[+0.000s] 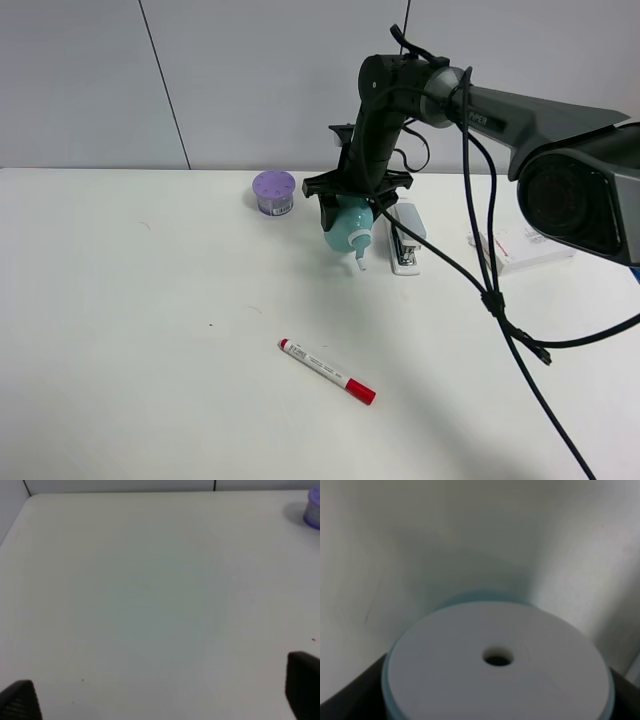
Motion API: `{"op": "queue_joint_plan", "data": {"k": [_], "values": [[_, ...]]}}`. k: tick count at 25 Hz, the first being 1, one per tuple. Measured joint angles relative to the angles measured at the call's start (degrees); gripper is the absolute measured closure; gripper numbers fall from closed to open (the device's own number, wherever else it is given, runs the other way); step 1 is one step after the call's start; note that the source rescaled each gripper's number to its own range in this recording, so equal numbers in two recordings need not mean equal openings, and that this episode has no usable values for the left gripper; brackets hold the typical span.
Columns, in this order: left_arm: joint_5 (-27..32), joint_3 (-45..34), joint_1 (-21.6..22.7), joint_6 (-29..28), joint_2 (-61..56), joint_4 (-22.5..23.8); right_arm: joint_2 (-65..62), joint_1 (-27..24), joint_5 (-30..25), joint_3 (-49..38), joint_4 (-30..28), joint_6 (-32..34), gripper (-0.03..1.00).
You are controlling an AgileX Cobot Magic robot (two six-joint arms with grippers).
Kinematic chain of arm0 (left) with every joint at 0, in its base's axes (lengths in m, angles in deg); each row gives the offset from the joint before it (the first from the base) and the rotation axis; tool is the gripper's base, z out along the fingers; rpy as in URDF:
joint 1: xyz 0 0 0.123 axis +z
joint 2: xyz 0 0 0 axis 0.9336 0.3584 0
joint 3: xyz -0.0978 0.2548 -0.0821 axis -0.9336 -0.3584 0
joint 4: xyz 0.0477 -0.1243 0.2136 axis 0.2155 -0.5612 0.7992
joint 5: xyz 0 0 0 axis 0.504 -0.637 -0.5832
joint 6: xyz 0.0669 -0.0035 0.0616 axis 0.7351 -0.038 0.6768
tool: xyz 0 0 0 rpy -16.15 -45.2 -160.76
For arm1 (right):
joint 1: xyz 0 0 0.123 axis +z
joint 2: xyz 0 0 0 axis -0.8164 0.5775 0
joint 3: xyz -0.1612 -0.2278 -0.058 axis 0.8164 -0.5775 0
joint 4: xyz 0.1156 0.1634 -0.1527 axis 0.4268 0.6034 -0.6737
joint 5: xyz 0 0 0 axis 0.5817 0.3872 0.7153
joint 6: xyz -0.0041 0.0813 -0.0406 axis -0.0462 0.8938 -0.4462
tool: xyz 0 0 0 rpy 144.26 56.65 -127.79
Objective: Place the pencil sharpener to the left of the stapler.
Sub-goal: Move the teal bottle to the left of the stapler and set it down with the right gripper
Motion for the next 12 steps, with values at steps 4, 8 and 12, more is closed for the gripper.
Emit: {"op": "queue_joint_plan", "data": {"k": [4, 8, 12], "values": [[0.0, 0.0, 0.0, 0.0, 0.0, 0.0, 1.11, 0.0, 0.0, 0.27, 0.18, 0.67, 0.97], [0.0, 0.0, 0.0, 0.0, 0.0, 0.0, 2.86, 0.0, 0.0, 0.27, 0.51, 0.88, 0.97], [0.0, 0.0, 0.0, 0.0, 0.0, 0.0, 3.14, 0.0, 0.03, 0.31, 0.5, 0.88, 0.97]]}}
